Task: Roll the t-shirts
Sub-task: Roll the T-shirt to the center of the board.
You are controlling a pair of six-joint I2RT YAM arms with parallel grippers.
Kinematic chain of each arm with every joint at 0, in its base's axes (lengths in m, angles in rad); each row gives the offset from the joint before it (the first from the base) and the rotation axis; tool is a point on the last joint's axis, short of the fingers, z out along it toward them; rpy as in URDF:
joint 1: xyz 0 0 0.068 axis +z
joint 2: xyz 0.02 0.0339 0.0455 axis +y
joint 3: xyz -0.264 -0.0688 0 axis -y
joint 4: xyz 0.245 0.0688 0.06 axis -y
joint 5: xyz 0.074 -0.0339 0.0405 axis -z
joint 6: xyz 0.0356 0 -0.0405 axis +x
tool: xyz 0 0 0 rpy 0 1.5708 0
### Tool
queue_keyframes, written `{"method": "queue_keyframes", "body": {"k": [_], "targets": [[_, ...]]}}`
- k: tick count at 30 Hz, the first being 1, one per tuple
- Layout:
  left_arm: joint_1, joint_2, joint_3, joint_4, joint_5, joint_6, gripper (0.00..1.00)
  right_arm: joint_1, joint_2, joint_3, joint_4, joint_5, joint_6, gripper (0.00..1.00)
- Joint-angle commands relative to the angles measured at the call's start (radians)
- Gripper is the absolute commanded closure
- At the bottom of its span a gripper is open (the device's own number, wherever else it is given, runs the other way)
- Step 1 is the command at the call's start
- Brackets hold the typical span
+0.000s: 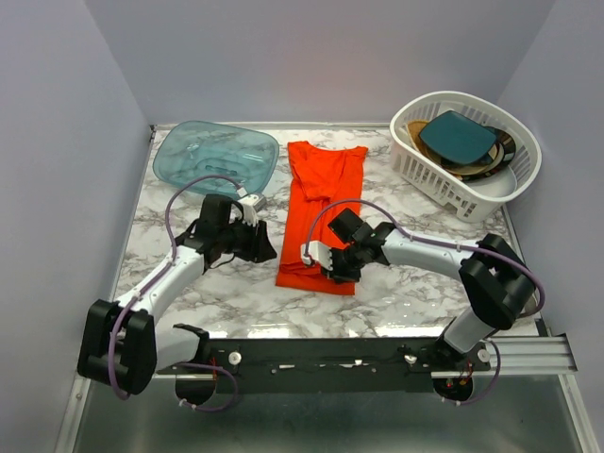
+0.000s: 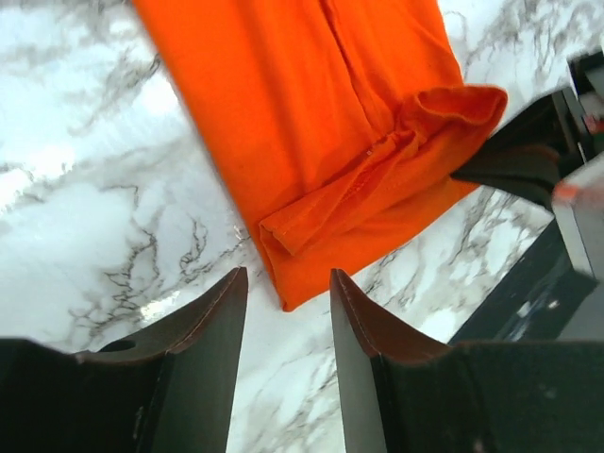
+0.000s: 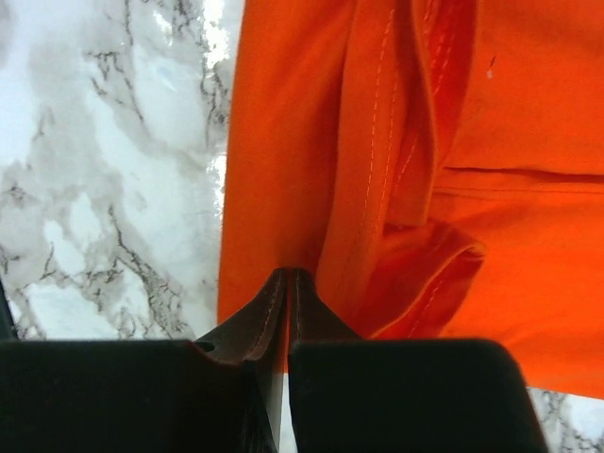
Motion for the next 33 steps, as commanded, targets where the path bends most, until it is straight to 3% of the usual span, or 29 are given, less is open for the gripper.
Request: {"method": "queue_keyframes", "body": {"k": [1, 5, 9, 12, 20, 25, 33], "targets": [[-0.019, -0.099, 0.014, -0.002, 0.067, 0.444, 0.50, -0.005, 0.014, 0.038, 0.030, 0.064, -0.040, 0.88], [-0.046, -0.126, 0.034, -0.031, 0.139, 0.639, 0.49, -0.040, 0.029, 0.060, 0.018, 0.050, -0.029, 0.87], [-0.166, -0.174, -0.041, -0.042, 0.135, 0.839, 0.47, -0.058, 0.059, 0.075, 0.018, 0.061, -0.040, 0.88], [-0.298, -0.249, -0.148, 0.064, 0.056, 0.922, 0.40, -0.068, 0.092, 0.097, 0.003, 0.053, -0.035, 0.87], [-0.551, -0.346, -0.376, 0.394, -0.190, 1.058, 0.34, -0.112, 0.216, 0.190, -0.071, 0.018, -0.007, 0.87], [-0.615, -0.370, -0.515, 0.569, -0.292, 1.127, 0.33, -0.115, 0.247, 0.218, -0.109, -0.005, -0.003, 0.87], [-0.663, -0.291, -0.597, 0.736, -0.432, 1.184, 0.33, -0.117, 0.276, 0.252, -0.151, -0.033, -0.003, 0.87]]}}
